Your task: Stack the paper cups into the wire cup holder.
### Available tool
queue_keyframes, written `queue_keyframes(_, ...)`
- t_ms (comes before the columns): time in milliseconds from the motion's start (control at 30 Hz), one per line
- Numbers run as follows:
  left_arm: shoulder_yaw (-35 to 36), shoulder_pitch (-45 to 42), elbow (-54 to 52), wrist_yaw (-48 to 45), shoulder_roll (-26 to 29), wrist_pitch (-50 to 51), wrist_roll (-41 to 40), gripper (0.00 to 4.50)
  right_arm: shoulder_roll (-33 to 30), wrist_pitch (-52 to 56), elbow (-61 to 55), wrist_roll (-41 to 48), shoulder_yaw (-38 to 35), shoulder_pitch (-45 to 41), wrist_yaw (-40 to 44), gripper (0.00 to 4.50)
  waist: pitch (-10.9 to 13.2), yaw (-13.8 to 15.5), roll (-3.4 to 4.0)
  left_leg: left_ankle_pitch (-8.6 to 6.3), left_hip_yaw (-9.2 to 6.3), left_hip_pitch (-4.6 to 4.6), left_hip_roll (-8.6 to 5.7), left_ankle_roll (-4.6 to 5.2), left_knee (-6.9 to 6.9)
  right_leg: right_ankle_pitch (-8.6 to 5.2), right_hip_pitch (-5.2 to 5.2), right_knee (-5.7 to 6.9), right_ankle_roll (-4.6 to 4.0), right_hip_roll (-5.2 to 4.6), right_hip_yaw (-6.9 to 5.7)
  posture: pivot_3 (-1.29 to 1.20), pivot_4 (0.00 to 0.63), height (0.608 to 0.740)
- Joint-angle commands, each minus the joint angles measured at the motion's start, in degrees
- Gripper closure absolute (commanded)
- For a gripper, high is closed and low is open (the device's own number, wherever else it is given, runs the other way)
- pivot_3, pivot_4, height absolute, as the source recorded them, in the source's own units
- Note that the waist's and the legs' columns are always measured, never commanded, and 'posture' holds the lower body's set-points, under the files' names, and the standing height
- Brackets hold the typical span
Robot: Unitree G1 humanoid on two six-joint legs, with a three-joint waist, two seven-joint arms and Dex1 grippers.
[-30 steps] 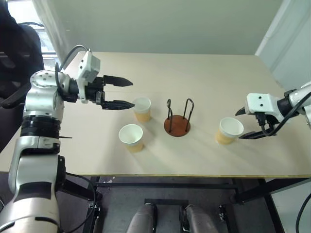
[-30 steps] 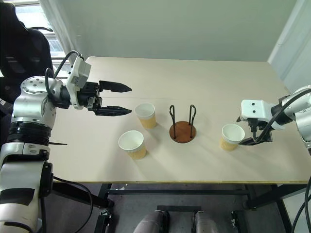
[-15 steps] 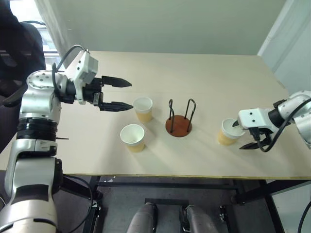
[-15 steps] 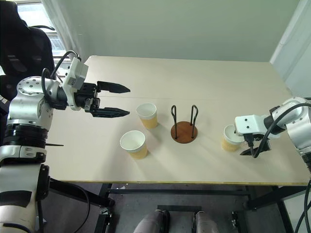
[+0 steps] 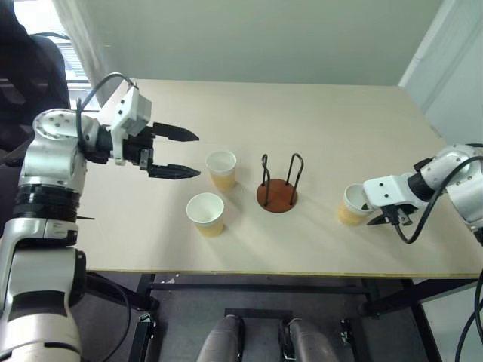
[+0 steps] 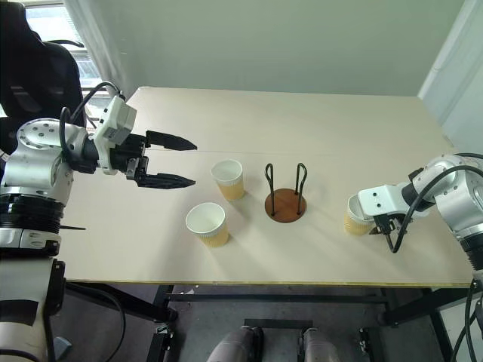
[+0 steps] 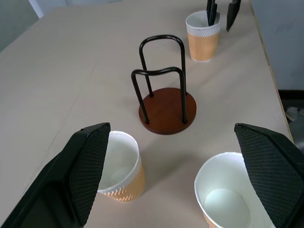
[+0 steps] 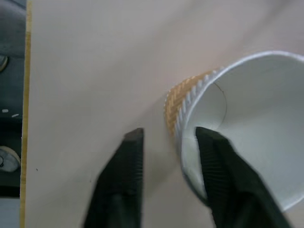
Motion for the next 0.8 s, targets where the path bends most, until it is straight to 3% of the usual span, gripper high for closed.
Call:
queue_keyframes(33,-0.64,-1.10,-0.22,-1.92,1.50,-2.18,-0.13,0.00,-1.21,-1.95,0.17,-0.15,0.52,-2.31,1.25,4.21,0.00,0.02,0.00,0.00,-0.01,0.00,0.00,-0.01,0.00,0.00,0.00,0.00,0.00,0.00,0.00,0.00,0.150,0.740)
queue_keyframes(67,-0.90,-1.24,0.07,-1.92,1.54,-2.45,-0.13,0.00,-1.35,-2.18,0.31,-0.03,0.78,-2.60,1.31,4.48,0.00,0.02,0.00,0.00,-0.01,0.00,0.00,-0.01,0.00,0.00,0.00,0.00,0.00,0.00,0.00,0.00,0.150,0.740)
queue_keyframes(333,-2.84,-2.84,3.45,-1.92,1.05,-4.38,0.11,0.00,-3.53,-3.85,-0.23,2.66,4.71,-7.96,1.31,4.48,0.00,-0.04,0.00,-0.22,-0.01,-0.01,0.00,-0.37,-0.01,0.00,-0.02,-0.01,-0.02,0.00,0.00,0.00,0.150,0.740)
queue_keyframes(800,-6.25,-5.14,8.77,-1.92,0.09,-7.82,-0.05,0.00,5.25,3.35,5.15,4.73,5.12,-29.43,1.31,4.48,0.00,-0.21,0.00,-0.20,-0.04,-0.12,0.01,-0.32,-0.03,-0.04,-0.18,-0.01,-0.14,0.00,-0.02,0.00,0.150,0.740)
